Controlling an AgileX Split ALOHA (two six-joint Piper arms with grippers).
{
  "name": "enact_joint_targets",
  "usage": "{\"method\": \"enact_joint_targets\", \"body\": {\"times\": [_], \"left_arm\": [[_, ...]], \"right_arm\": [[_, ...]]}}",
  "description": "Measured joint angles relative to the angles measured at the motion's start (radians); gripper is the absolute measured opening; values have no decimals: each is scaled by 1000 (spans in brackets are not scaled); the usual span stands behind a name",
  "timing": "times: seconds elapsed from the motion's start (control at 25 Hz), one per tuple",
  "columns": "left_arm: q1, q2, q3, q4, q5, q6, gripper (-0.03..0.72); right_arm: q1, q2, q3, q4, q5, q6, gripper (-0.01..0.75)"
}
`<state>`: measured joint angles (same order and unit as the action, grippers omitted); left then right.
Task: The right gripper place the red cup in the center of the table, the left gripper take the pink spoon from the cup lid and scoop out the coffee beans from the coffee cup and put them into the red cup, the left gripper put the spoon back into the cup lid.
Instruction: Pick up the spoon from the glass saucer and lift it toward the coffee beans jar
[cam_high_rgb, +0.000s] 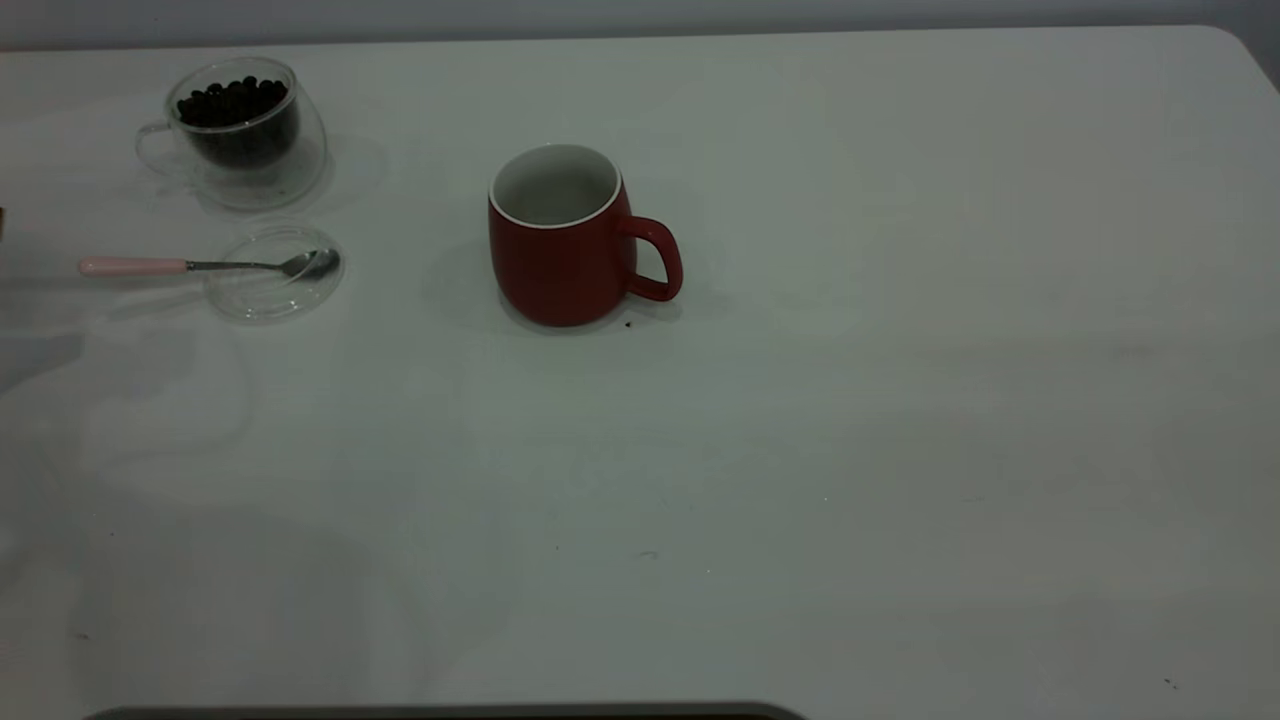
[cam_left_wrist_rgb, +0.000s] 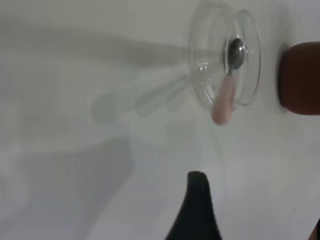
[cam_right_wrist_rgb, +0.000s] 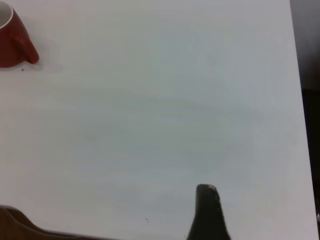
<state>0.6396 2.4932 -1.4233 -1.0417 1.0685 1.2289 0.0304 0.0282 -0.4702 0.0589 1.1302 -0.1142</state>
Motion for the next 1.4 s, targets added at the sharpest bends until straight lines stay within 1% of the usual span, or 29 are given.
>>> {"method": "enact_joint_targets", "body": {"times": [0.2,0.48,1.16,1.24,1.32,1.4], "left_arm": [[-47,69,-82,8,3,-37,704],[-96,110,-117,-38,5,-49,700],[-140,122,-119,-85,31,-79,658],[-147,130,-119,-85,31,-80,637],[-148,131,-119,-85,31,-80,600],[-148,131,-119,-88,32,-80,537]], "right_arm": [[0,0,0,0,0,0,591],[0,0,0,0,0,0,591],[0,0,0,0,0,0,591],[0,0,0,0,0,0,591],[0,0,0,0,0,0,591],[0,0,0,0,0,0,591]]}}
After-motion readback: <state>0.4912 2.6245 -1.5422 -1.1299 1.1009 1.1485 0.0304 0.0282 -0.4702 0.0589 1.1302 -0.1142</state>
